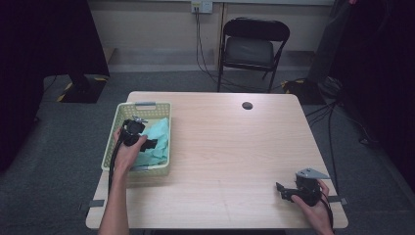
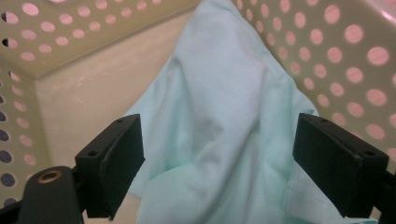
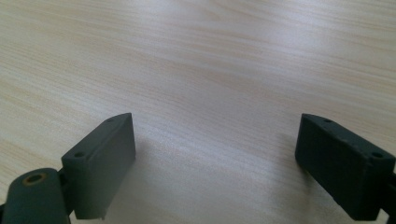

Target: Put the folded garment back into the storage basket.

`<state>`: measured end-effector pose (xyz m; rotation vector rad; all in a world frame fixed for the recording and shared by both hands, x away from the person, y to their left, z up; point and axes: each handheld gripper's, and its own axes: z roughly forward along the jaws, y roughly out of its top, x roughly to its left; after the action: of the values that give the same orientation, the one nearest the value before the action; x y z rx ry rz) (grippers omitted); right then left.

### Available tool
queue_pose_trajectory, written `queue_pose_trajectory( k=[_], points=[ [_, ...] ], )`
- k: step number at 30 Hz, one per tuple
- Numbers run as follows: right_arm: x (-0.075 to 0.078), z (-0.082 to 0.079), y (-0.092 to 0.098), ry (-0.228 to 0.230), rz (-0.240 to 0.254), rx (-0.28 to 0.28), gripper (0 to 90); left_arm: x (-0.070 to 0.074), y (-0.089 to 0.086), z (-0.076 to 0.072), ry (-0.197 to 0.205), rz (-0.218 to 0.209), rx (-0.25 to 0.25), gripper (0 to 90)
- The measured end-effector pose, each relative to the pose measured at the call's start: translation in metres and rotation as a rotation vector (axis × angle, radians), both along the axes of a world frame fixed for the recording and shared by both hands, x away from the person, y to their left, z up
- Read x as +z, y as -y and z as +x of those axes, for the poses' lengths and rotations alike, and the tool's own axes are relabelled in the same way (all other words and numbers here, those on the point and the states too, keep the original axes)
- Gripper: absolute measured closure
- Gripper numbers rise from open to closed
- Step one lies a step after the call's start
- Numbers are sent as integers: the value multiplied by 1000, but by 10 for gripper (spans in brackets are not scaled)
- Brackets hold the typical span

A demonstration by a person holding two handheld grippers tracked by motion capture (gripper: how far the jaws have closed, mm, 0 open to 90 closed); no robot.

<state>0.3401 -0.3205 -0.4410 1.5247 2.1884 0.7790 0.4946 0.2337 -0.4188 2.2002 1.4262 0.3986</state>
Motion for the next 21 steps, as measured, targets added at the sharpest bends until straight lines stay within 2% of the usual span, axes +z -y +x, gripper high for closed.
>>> queue_pose_trajectory(
  k=[2,7,8,13,16,18,21],
  points=[
    [0,0,0,0,0,0,114,2,0,-1,10,8,1,161],
    [0,0,0,0,0,0,114,10,-3,-4,60,-9,-7,160],
    [0,0,0,0,0,0,114,11,-3,-4,68,0,-1,160],
    [0,0,0,-1,0,-1,112,14,-3,-6,80,-1,17,155],
    [0,0,0,0,-1,0,112,18,1,-9,93,2,4,155],
    [0,0,0,0,-1,0,112,21,4,-11,111,-8,-3,155],
    [0,0,0,0,-1,-1,112,26,7,-14,139,-2,-13,154]
  ],
)
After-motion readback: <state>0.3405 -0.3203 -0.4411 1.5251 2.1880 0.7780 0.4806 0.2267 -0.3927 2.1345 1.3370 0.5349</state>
